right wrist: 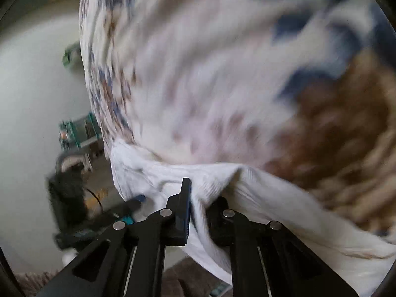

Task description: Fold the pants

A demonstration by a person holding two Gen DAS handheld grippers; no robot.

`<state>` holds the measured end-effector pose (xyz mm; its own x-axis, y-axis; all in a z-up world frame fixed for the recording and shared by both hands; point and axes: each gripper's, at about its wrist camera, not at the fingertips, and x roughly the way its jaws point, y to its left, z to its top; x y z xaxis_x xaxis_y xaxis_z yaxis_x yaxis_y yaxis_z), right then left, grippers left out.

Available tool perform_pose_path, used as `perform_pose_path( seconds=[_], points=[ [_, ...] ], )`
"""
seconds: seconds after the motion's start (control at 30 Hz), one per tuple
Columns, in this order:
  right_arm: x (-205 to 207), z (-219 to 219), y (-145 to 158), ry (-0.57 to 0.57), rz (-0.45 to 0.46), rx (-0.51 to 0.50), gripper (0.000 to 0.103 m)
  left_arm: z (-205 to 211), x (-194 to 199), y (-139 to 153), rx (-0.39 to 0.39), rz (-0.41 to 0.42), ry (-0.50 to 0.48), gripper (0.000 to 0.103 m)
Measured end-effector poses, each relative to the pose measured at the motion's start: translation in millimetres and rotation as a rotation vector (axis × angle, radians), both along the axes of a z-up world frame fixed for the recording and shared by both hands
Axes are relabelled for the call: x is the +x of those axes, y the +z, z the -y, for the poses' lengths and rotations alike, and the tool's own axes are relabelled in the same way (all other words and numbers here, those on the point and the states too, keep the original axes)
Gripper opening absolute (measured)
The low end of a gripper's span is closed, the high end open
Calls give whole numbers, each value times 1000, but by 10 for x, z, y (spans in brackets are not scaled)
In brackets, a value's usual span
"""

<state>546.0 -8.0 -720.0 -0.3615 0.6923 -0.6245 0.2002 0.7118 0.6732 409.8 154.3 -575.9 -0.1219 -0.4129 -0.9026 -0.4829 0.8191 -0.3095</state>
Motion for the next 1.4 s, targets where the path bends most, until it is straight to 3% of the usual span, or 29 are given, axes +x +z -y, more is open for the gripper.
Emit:
perform_pose_path(
  seconds=[0.13,0.27,0.37,0.47,0.53,0.57,0.6,0.63,0.73,0.83,0.87,0.97,1.03,1.1,1.23,1.37,1.4],
  points=[
    [71,96,111,28,12,-78,13,-26,-46,-36,15,-12,1,57],
    [246,400,477,-3,135,-228,18,-9,-34,-54,24,-18,4,57],
    [176,392,641,98,157,-215,18,14,-15,-40,23,-19,11,57],
    [-93,197,556,243,132,-158,18,26,-11,-21,26,-18,1,57],
    [-215,189,443,326,186,-294,18,101,14,-38,38,-18,-18,57],
    [-199,228,366,353,228,-468,18,122,20,-42,40,-18,-22,57],
    [-188,266,339,350,256,-582,18,182,38,-51,45,-13,-30,57],
    [-151,367,339,303,267,-628,18,215,43,-49,51,-10,-40,57],
    [-126,599,536,90,218,-490,18,254,16,56,71,40,-57,57],
    [-250,459,800,75,251,-461,19,146,-104,301,109,135,-27,57],
    [-320,377,875,76,260,-460,23,101,-138,354,120,150,-11,57],
    [-602,-17,972,74,280,-430,67,-235,-332,537,131,183,96,57],
    [-814,-455,923,71,268,-395,69,-493,-471,592,129,190,179,57],
    [-982,-794,833,63,222,-338,69,-788,-642,609,181,180,256,57],
    [-1227,-1328,651,37,143,-307,69,-1202,-848,329,211,122,380,57],
    [-1320,-1701,382,46,86,-321,69,-1375,-866,-214,101,49,447,57],
    [-1347,-1755,321,56,73,-329,69,-1384,-880,-243,91,59,467,48]
  ],
)
